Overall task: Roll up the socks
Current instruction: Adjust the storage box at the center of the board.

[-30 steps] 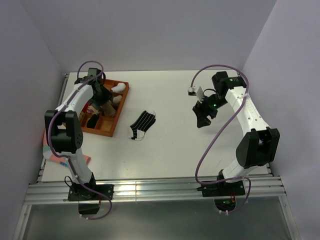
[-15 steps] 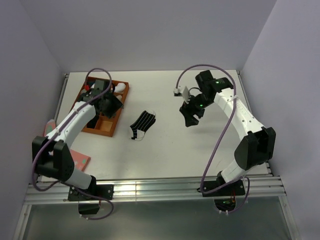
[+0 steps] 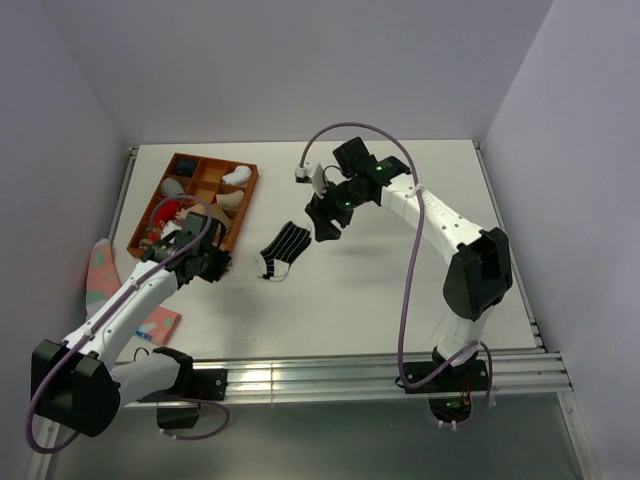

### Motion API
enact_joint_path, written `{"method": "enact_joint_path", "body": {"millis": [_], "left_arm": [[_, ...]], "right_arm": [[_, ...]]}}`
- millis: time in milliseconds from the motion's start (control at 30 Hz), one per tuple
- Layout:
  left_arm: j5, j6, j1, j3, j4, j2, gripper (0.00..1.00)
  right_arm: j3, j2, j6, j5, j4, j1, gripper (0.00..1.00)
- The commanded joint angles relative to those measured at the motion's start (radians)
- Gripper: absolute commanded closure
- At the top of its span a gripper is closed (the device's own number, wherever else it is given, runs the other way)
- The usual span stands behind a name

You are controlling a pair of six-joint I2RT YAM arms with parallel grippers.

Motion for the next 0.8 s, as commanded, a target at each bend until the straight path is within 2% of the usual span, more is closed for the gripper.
{"method": "enact_joint_path", "body": {"millis": [0,133,233,367,533,767], "left_arm": [[-0.066,-0.135,-0.01,-0.046,-0.048,-0.045,0.78],[-0.071,-0.206,-0.013,-0.13,-0.07,-0.098,0.86],[-0.091,-0.258,-0.013,-0.172,-0.044,-0.114,0.88],[-0.114,-0.305,-0.012,-0.184,-0.015,-0.047,0.92],[-0.112,-0.295,0.028,-0.192,0.065,0.052,0.96],[-0.121,-0.237,0.114,-0.193,0.105,0.072,0.98]], "right_arm": [[0.02,0.027,0.115,0.004,0.188,0.071,0.29],[0.023,0.098,0.184,0.027,0.286,0.126,0.3],[0.023,0.132,0.227,0.04,0.349,0.158,0.31],[0.041,0.187,0.279,0.059,0.392,0.189,0.31],[0.036,0.23,0.324,0.106,0.461,0.233,0.32],[0.035,0.259,0.368,0.168,0.486,0.287,0.34]]}}
